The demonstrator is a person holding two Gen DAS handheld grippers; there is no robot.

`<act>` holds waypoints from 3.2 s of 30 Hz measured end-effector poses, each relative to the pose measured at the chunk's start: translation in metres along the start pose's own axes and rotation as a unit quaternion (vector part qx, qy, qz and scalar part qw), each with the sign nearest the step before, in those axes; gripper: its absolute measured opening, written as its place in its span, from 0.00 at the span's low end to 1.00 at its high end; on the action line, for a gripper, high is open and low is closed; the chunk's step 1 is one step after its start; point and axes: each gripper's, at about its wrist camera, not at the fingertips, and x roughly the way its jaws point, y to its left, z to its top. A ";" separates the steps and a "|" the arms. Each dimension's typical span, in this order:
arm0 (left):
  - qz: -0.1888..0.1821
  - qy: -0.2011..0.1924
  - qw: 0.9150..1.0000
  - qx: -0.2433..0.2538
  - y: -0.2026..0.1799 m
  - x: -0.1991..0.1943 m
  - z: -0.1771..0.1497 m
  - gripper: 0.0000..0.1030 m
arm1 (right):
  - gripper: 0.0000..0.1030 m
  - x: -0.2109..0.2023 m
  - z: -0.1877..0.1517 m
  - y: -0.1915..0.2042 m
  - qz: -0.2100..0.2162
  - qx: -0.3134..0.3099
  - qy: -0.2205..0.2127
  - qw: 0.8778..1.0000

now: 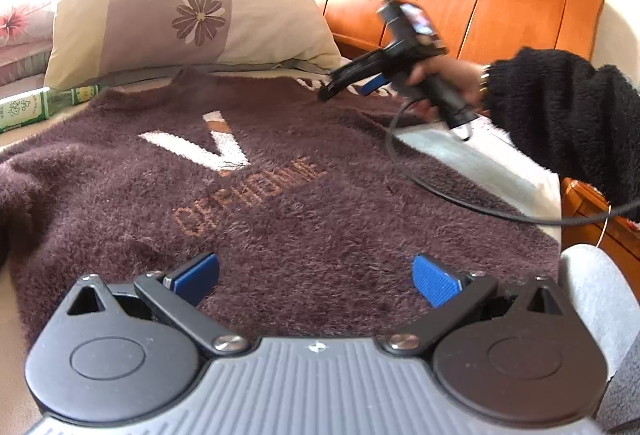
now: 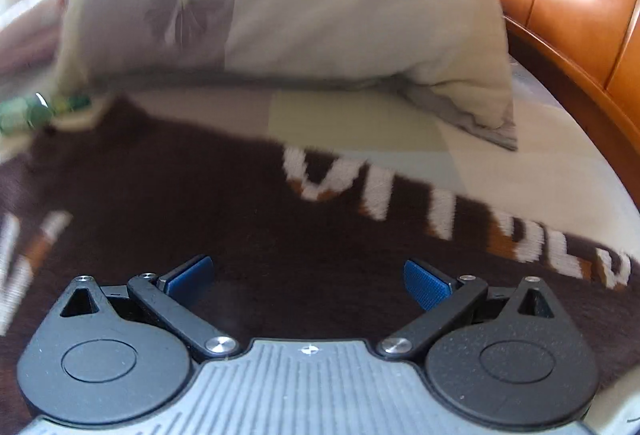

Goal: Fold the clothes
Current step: 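Move the right gripper over the sweater front toward the left gripper, then move the left gripper toward the striped-cuff sleeve of the sweater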

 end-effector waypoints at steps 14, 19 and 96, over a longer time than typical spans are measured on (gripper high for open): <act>0.002 -0.012 1.000 -0.028 0.013 -0.009 0.001 0.99 | 1.00 -0.052 -0.025 -0.038 0.036 0.017 -0.034 0.999; 0.007 0.004 0.999 -0.035 0.015 0.000 -0.001 0.99 | 1.00 -0.045 -0.025 0.006 0.110 -0.061 -0.043 0.991; 0.071 0.056 0.995 -0.035 -0.002 0.004 -0.013 0.99 | 1.00 -0.195 -0.261 0.145 0.007 0.031 0.016 0.999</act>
